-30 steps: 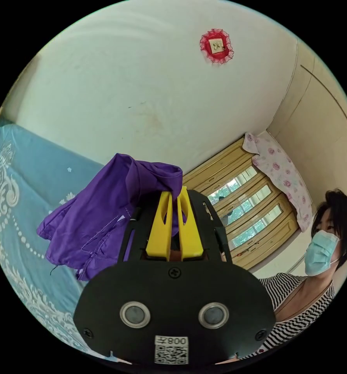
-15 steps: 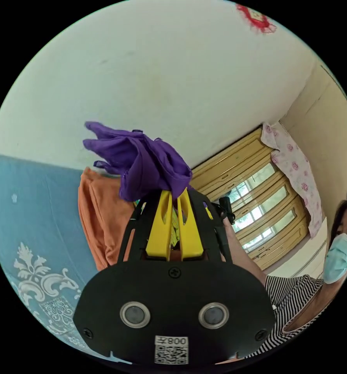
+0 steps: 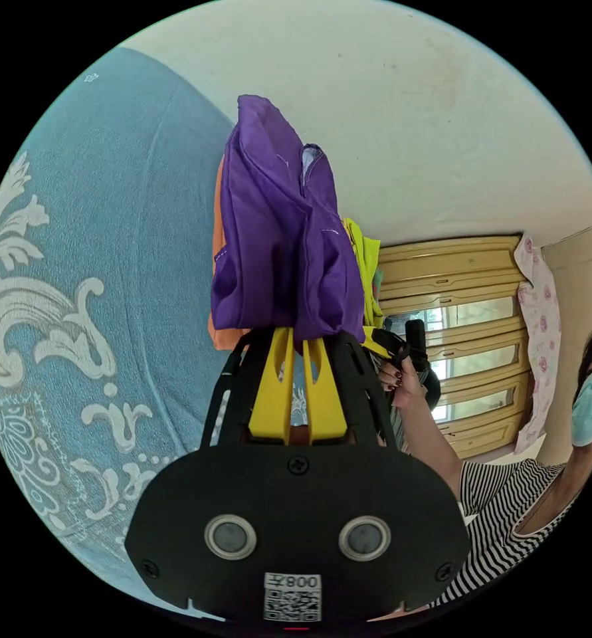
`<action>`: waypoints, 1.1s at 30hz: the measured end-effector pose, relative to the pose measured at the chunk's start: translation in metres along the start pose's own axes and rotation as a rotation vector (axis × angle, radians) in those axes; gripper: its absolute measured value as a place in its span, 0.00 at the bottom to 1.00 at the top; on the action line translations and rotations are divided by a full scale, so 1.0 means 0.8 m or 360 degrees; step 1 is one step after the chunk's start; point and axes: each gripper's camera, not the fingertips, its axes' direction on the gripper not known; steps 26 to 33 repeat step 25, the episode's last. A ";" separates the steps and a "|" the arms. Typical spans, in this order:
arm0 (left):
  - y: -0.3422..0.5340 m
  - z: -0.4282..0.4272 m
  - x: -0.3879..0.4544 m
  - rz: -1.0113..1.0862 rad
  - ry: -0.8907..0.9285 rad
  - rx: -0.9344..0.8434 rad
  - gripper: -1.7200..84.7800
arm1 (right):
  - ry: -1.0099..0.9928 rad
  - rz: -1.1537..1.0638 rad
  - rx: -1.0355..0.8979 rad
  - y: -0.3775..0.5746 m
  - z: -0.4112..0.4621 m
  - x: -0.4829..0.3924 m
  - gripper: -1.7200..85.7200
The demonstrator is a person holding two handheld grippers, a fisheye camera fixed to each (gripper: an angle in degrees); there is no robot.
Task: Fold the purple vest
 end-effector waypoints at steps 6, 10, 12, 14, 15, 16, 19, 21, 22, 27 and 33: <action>-0.010 0.037 -0.052 -0.0042 0.0060 -0.0023 0.05 | 0.0238 0.0012 0.0123 0.006 -0.013 -0.047 0.10; -0.001 0.033 -0.073 -0.0062 0.0020 -0.0055 0.06 | 0.0511 0.0021 0.0287 0.029 -0.035 -0.104 0.06; 0.005 0.029 -0.077 -0.0055 0.0027 -0.0058 0.05 | 0.0603 -0.0059 0.0372 0.035 -0.042 -0.143 0.04; 0.000 0.031 -0.070 0.0042 -0.0004 -0.0060 0.04 | 0.0700 -0.0195 0.0443 0.029 -0.042 -0.187 0.03; -0.004 0.033 -0.067 0.0081 -0.0006 -0.0059 0.04 | 0.0777 -0.0286 0.0447 0.016 -0.036 -0.212 0.03; -0.015 0.039 -0.061 0.0167 -0.0002 -0.0056 0.03 | 0.0854 -0.0360 0.0434 -0.002 -0.026 -0.232 0.03; -0.045 0.068 -0.050 0.0374 -0.0100 -0.0079 0.03 | 0.0991 -0.0376 0.0291 -0.054 0.012 -0.246 0.02; -0.060 0.090 -0.052 0.0446 -0.0262 -0.0096 0.02 | 0.1011 -0.0344 0.0166 -0.079 0.039 -0.242 0.02; -0.066 0.107 -0.059 0.0473 -0.0429 -0.0139 0.02 | 0.1039 -0.0329 0.0113 -0.088 0.051 -0.240 0.02; -0.074 0.138 -0.086 0.0427 -0.0543 -0.0242 0.02 | 0.1056 -0.0339 0.0137 -0.092 0.050 -0.252 0.02; -0.074 0.138 -0.086 0.0427 -0.0543 -0.0242 0.02 | 0.1056 -0.0339 0.0137 -0.092 0.050 -0.252 0.02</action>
